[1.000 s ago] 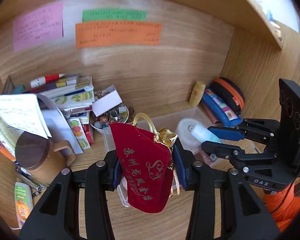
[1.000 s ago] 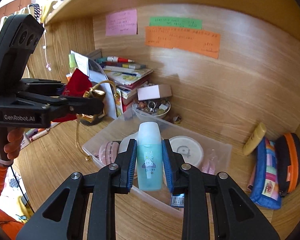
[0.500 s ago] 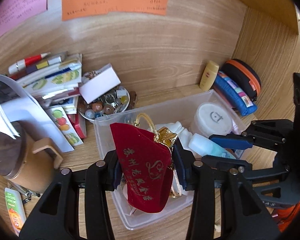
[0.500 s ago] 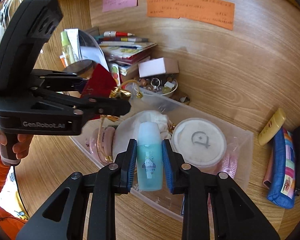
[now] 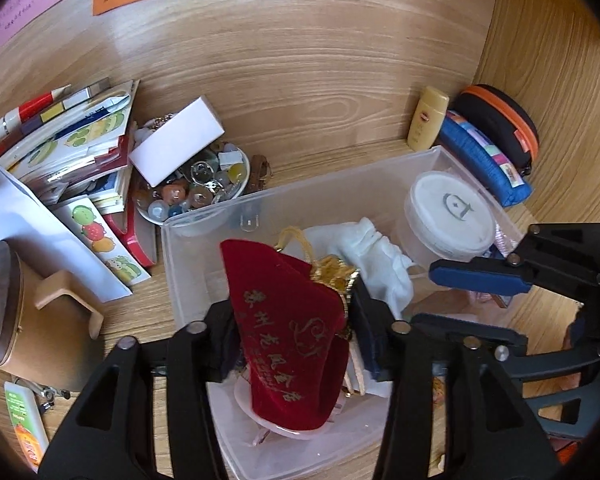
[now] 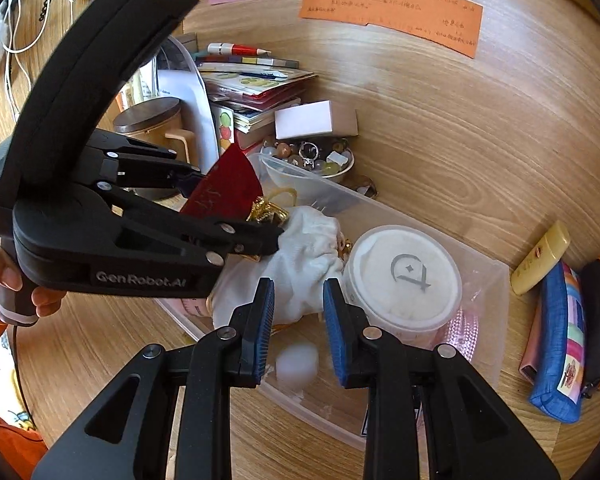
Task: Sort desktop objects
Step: 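Lower both into the bin and open both tools to release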
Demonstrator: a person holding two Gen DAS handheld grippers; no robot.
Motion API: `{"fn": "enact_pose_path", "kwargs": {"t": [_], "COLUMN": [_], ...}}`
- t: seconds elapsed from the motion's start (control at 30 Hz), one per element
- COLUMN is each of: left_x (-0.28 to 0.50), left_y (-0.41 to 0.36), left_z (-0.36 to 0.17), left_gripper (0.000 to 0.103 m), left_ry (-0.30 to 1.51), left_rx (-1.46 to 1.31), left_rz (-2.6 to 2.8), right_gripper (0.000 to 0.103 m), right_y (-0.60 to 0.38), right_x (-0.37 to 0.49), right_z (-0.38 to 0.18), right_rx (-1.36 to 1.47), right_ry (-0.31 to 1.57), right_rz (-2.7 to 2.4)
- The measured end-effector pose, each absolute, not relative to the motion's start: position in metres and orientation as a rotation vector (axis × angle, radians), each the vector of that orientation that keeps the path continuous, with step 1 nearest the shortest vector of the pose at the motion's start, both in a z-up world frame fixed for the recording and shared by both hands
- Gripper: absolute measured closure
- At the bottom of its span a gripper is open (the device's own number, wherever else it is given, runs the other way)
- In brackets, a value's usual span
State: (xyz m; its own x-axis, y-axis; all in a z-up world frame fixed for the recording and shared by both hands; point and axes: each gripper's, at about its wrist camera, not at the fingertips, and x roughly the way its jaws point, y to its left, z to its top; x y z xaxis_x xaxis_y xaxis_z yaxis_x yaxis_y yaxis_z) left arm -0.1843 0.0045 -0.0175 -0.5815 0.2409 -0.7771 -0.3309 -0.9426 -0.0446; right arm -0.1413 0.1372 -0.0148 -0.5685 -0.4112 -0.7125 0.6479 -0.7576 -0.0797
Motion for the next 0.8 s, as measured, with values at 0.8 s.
{"fn": "enact_pose_path", "kwargs": {"t": [0.8], "left_x": [-0.135], "left_y": [0.003], "left_z": [0.018], "left_gripper": [0.018], "left_ry": [0.257], "left_rx": [-1.084], "left_rz": [2.662], "right_gripper": [0.059], "right_y": [0.153], "right_x": [-0.089], "right_z": [0.014], "right_rx": [0.806], "right_ry": [0.481], "right_rz": [-2.401]}}
